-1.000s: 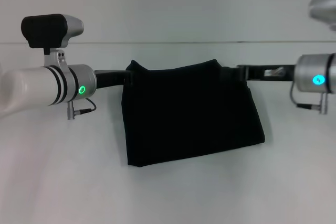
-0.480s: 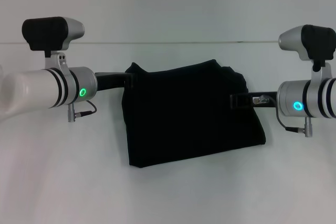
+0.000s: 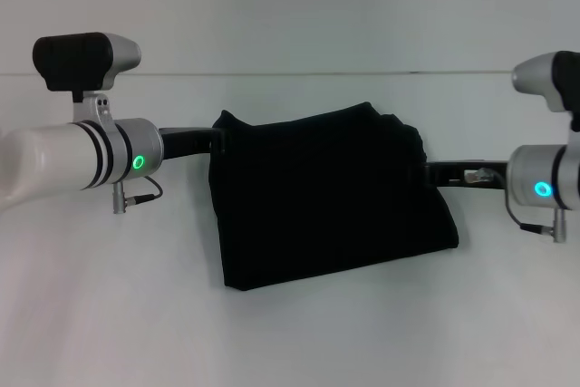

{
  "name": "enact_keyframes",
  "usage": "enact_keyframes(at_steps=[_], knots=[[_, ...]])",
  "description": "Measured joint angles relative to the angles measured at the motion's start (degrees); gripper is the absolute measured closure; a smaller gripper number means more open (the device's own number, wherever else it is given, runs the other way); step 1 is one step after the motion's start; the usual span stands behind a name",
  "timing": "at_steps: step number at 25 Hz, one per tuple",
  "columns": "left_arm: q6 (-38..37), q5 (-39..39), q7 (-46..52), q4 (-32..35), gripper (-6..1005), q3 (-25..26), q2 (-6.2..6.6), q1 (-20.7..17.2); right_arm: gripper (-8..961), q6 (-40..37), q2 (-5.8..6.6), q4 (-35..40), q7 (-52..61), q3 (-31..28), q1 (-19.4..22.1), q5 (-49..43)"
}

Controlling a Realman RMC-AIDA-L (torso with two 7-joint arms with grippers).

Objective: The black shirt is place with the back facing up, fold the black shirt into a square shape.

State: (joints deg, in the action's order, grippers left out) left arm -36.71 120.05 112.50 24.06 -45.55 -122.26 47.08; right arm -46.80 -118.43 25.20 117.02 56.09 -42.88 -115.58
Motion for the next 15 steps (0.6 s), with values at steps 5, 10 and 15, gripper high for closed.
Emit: enact_keyframes(at_steps=[5,10,15], knots=[[0.0,0.0,0.0,0.0,947,0.0,0.01,-0.1,947,-0.7,1.05,0.6,0.6,-0.8,1.0,0.0],[-0.3,0.0,0.0,0.0,947,-0.2,-0.01,-0.2,945,-2.4,1.03,3.8,0.7,-4.1,1.4,0.0],[-0.4,0.0,0.0,0.1,946,-0.2,-0.10,-0.2,943,-4.4,0.43,5.5,0.3,-5.9,0.1,0.1]])
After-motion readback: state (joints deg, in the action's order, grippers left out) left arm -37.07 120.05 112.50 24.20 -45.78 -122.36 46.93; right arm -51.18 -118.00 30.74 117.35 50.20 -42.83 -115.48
